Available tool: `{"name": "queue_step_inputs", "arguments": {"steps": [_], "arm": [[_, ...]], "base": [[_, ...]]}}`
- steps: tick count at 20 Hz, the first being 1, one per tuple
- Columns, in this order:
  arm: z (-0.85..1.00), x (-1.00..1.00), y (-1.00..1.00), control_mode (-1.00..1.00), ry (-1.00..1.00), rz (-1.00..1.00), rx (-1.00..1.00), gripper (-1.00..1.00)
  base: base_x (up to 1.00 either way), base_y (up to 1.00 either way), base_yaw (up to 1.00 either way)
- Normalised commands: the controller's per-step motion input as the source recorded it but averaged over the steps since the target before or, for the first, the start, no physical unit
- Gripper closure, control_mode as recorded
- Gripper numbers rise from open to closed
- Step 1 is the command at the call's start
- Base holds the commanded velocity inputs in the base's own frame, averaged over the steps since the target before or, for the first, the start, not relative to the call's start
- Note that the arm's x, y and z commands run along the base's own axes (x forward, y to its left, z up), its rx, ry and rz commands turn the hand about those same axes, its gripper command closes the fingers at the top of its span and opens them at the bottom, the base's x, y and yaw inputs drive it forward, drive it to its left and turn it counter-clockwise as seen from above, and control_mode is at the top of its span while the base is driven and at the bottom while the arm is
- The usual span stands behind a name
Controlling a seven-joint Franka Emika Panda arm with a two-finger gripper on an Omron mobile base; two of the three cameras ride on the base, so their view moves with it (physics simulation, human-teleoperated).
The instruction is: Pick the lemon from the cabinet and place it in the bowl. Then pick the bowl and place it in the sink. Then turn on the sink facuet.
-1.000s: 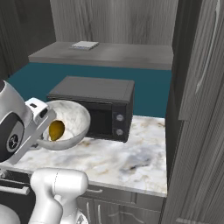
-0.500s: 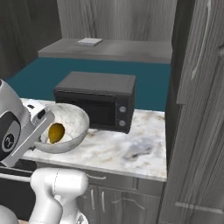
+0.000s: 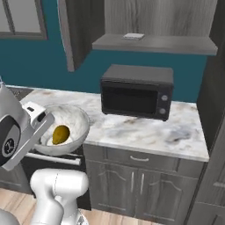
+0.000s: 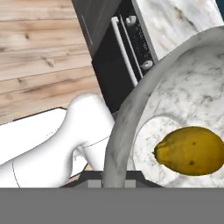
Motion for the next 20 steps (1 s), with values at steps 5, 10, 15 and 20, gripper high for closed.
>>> {"name": "queue_step_inputs", "arguments": {"steps": [5, 10, 15, 20], "arm": [[0.00, 0.00, 0.00, 1.00, 0.00, 0.00, 0.00, 1.00], [0.00, 0.00, 0.00, 1.00, 0.00, 0.00, 0.00, 1.00], [0.00, 0.00, 0.00, 1.00, 0.00, 0.00, 0.00, 1.00], [0.00, 0.00, 0.00, 1.00, 0.00, 0.00, 0.00, 1.00]], "base": [[-0.08, 1.00, 0.02], [0.05, 1.00, 0.00], [0.15, 1.00, 0.00], [0.28, 1.00, 0.00]]}}
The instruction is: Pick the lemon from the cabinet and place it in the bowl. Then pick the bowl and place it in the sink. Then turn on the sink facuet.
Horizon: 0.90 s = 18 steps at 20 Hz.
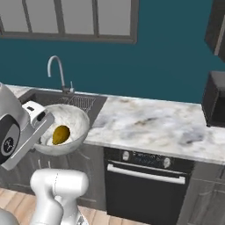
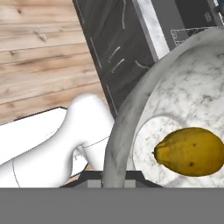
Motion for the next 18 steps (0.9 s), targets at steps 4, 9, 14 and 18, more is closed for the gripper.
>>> {"name": "queue_step_inputs", "arguments": {"steps": [4, 9, 14, 18], "arm": [[0.00, 0.00, 0.00, 1.00, 0.00, 0.00, 0.00, 1.00], [0.00, 0.00, 0.00, 1.00, 0.00, 0.00, 0.00, 1.00], [0.00, 0.00, 0.00, 1.00, 0.00, 0.00, 0.00, 1.00], [0.00, 0.00, 0.00, 1.00, 0.00, 0.00, 0.00, 1.00]], "base": [[0.42, 1.00, 0.00], [0.45, 0.80, -0.01], [0.37, 0.61, -0.04], [0.43, 0.26, -0.12]]}}
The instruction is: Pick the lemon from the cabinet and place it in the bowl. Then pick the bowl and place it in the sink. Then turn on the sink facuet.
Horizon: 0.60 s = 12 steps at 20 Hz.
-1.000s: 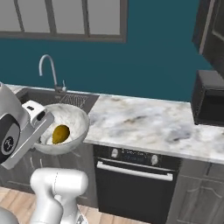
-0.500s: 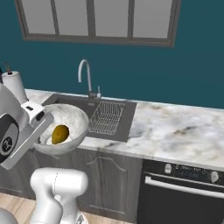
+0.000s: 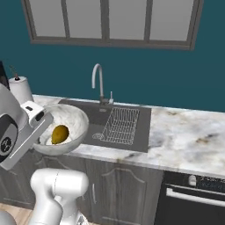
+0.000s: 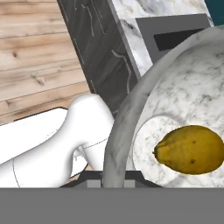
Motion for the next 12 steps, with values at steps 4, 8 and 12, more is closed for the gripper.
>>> {"name": "queue_step_inputs", "arguments": {"steps": [4, 8, 12], "arm": [[0.00, 0.00, 0.00, 1.00, 0.00, 0.00, 0.00, 1.00], [0.00, 0.00, 0.00, 1.00, 0.00, 0.00, 0.00, 1.00], [0.00, 0.00, 0.00, 1.00, 0.00, 0.00, 0.00, 1.00]], "base": [[0.45, 0.06, -0.13], [0.37, 0.00, -0.11], [0.40, 0.00, -0.05]]}}
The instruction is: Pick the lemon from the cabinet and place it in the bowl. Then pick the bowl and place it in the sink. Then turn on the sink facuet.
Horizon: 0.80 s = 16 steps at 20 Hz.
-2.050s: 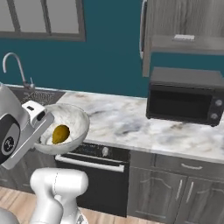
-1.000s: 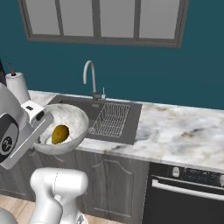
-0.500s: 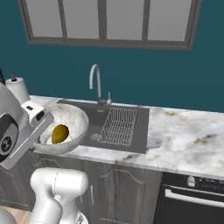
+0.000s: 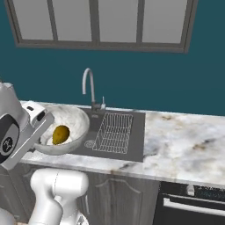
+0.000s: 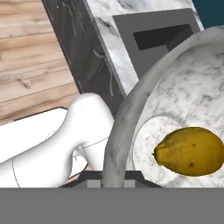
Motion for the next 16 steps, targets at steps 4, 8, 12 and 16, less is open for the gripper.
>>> {"name": "queue_step_inputs", "arguments": {"steps": [4, 8, 12, 16], "arm": [[0.00, 0.00, 0.00, 1.00, 0.00, 0.00, 0.00, 1.00], [0.00, 0.00, 0.00, 1.00, 0.00, 0.00, 0.00, 1.00], [0.00, 0.00, 0.00, 1.00, 0.00, 0.00, 0.00, 1.00], [0.00, 0.00, 0.00, 1.00, 0.00, 0.00, 0.00, 1.00]], "base": [[0.50, 0.00, 0.00], [0.47, 0.00, 0.00], [0.34, 0.00, 0.00], [0.27, 0.00, 0.00]]}}
